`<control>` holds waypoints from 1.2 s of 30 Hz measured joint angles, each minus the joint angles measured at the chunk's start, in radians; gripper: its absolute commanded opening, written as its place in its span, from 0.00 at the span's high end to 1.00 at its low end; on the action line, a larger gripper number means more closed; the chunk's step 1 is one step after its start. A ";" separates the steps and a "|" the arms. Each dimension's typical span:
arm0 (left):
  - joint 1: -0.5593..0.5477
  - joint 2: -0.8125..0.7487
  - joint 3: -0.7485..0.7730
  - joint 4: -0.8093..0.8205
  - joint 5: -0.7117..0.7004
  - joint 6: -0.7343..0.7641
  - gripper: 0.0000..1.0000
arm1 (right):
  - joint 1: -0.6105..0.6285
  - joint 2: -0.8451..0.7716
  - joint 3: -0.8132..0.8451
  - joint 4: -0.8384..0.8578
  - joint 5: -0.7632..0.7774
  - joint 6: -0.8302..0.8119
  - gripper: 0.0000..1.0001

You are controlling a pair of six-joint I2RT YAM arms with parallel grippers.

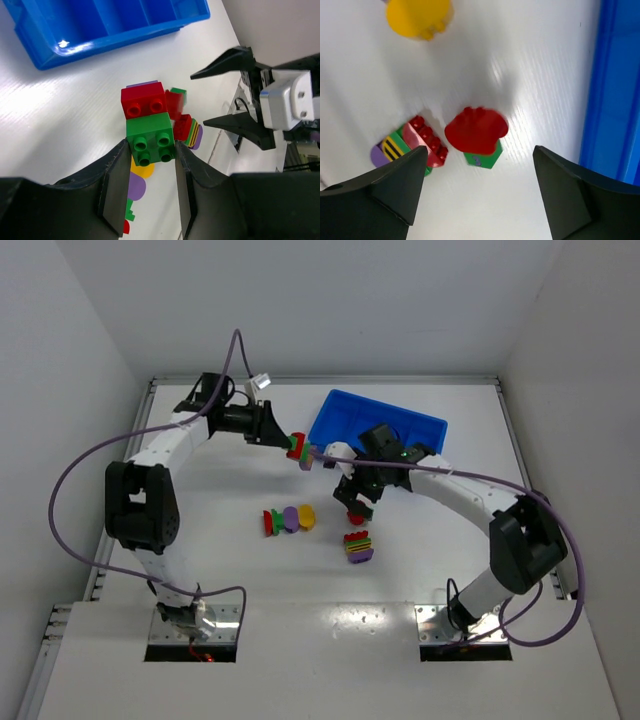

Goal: Sort the legos into containers by color

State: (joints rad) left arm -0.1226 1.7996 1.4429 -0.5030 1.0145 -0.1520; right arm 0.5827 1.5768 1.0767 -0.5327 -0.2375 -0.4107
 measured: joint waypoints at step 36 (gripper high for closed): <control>0.006 -0.072 -0.107 0.000 0.411 0.144 0.93 | -0.252 0.284 0.238 0.410 -1.057 0.720 0.06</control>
State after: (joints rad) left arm -0.1162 1.7275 1.3361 -0.5030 1.4254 -0.0078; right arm 0.3305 1.8610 1.3148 -0.1230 -1.2949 0.3092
